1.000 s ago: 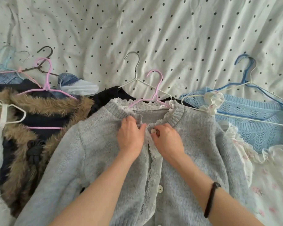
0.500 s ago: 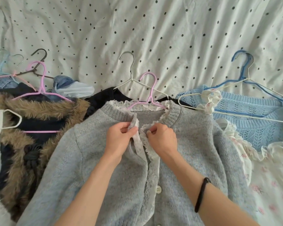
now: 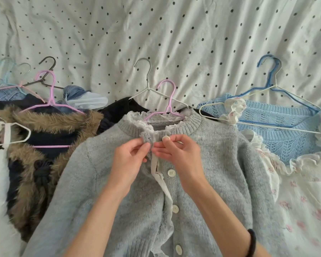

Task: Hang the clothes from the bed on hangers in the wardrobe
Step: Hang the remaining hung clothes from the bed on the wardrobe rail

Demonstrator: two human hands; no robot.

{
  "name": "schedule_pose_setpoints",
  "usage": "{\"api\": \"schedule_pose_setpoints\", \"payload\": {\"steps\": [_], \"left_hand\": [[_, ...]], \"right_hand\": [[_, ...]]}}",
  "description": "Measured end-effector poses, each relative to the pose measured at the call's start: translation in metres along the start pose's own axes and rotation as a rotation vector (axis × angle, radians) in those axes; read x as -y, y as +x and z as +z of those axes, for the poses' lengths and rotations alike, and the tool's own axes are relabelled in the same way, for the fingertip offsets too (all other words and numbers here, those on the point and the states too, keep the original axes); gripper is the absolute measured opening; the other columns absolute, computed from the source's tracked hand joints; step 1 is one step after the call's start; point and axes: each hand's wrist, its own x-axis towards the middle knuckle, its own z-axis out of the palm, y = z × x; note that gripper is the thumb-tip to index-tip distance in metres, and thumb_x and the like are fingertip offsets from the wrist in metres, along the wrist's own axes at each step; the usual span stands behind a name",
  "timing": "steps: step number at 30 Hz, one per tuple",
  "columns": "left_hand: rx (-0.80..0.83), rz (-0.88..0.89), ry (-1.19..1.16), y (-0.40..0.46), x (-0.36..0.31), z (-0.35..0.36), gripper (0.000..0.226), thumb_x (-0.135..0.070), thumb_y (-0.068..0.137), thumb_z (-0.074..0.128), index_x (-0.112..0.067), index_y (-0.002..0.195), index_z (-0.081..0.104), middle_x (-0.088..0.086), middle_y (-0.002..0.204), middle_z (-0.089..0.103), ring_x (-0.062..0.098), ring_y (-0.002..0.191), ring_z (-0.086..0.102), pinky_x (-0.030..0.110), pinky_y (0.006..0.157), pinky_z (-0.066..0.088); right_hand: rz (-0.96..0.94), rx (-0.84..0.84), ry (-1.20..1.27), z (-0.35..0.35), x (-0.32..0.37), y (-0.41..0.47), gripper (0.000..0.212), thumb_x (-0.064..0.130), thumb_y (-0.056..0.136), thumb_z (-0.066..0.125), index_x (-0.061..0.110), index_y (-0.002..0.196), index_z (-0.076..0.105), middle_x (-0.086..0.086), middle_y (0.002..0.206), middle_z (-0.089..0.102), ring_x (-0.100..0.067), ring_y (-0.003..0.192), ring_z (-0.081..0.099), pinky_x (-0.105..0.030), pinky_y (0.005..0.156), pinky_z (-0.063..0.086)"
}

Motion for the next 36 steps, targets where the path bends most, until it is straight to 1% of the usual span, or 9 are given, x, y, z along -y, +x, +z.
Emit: {"api": "schedule_pose_setpoints", "payload": {"steps": [3, 8, 12, 17, 21, 25, 30, 34, 36], "left_hand": [[-0.038, 0.052, 0.046, -0.004, -0.003, 0.001, 0.023, -0.013, 0.088, 0.061, -0.033, 0.077, 0.059, -0.009, 0.076, 0.065, -0.004, 0.067, 0.058, 0.018, 0.067, 0.049], [-0.065, 0.186, 0.208, -0.007, -0.001, 0.005, 0.019, -0.006, 0.086, 0.062, -0.022, 0.097, 0.06, -0.012, 0.086, 0.059, 0.0, 0.073, 0.056, 0.008, 0.067, 0.044], [-0.047, 0.206, 0.233, -0.013, 0.0, 0.008, 0.023, -0.006, 0.085, 0.063, -0.025, 0.097, 0.058, -0.012, 0.083, 0.06, 0.001, 0.07, 0.056, 0.008, 0.064, 0.045], [0.033, 0.171, 0.156, -0.015, -0.007, 0.005, 0.025, -0.007, 0.092, 0.052, -0.029, 0.086, 0.062, -0.009, 0.079, 0.068, -0.001, 0.073, 0.062, 0.01, 0.068, 0.047], [0.1, 0.103, 0.155, -0.006, -0.012, 0.003, 0.016, -0.01, 0.087, 0.06, -0.024, 0.081, 0.064, -0.005, 0.072, 0.07, 0.001, 0.067, 0.064, 0.014, 0.064, 0.048], [0.099, 0.124, 0.309, 0.002, -0.01, 0.004, 0.006, -0.018, 0.083, 0.067, -0.021, 0.078, 0.067, -0.005, 0.074, 0.068, 0.007, 0.071, 0.063, 0.018, 0.068, 0.051], [0.105, 0.133, 0.341, 0.005, -0.013, 0.005, 0.012, -0.015, 0.082, 0.068, -0.024, 0.074, 0.066, -0.007, 0.072, 0.066, 0.002, 0.066, 0.058, 0.01, 0.063, 0.046], [0.022, 0.242, 0.48, -0.001, -0.013, 0.011, 0.012, -0.013, 0.083, 0.067, -0.021, 0.075, 0.065, -0.011, 0.071, 0.062, -0.002, 0.063, 0.055, 0.007, 0.062, 0.043], [0.006, 0.303, 0.52, -0.004, -0.013, 0.014, 0.012, -0.013, 0.083, 0.066, -0.022, 0.076, 0.065, -0.012, 0.073, 0.061, -0.001, 0.065, 0.056, 0.006, 0.062, 0.042]], "right_hand": [[-0.05, -0.035, -0.122, -0.001, -0.001, 0.005, 0.006, 0.009, 0.088, 0.061, 0.003, 0.086, 0.061, -0.009, 0.077, 0.072, -0.019, 0.075, 0.071, -0.025, 0.07, 0.057], [0.007, -0.031, -0.231, -0.005, -0.009, 0.006, 0.007, 0.013, 0.082, 0.069, 0.008, 0.076, 0.07, -0.004, 0.075, 0.069, -0.016, 0.075, 0.065, -0.029, 0.079, 0.053], [0.146, -0.008, -0.095, -0.008, -0.008, 0.004, 0.006, 0.009, 0.082, 0.066, 0.007, 0.078, 0.07, -0.001, 0.068, 0.061, -0.011, 0.068, 0.053, -0.024, 0.067, 0.042], [0.049, 0.002, -0.26, -0.011, -0.005, 0.002, 0.01, 0.012, 0.085, 0.064, 0.01, 0.079, 0.071, 0.006, 0.061, 0.062, 0.004, 0.051, 0.052, -0.009, 0.052, 0.039], [0.016, 0.021, -0.297, -0.013, -0.006, 0.005, 0.011, 0.01, 0.085, 0.064, 0.015, 0.077, 0.071, 0.007, 0.063, 0.065, 0.004, 0.055, 0.056, -0.009, 0.054, 0.041], [0.04, 0.056, -0.281, -0.017, -0.006, 0.007, 0.01, 0.007, 0.087, 0.062, 0.006, 0.09, 0.072, 0.002, 0.071, 0.068, 0.002, 0.059, 0.059, -0.009, 0.059, 0.045], [0.069, 0.072, -0.237, -0.019, -0.007, 0.01, 0.014, 0.011, 0.089, 0.059, 0.005, 0.093, 0.072, -0.008, 0.084, 0.072, -0.014, 0.078, 0.067, -0.023, 0.077, 0.055], [-0.007, 0.025, -0.356, -0.015, -0.009, 0.008, 0.013, 0.03, 0.083, 0.067, 0.02, 0.077, 0.072, 0.004, 0.07, 0.071, -0.007, 0.069, 0.067, -0.027, 0.077, 0.056], [-0.032, -0.022, -0.424, -0.014, -0.01, 0.01, 0.01, 0.027, 0.082, 0.069, 0.017, 0.078, 0.07, -0.001, 0.072, 0.071, -0.012, 0.071, 0.068, -0.031, 0.077, 0.057]]}}
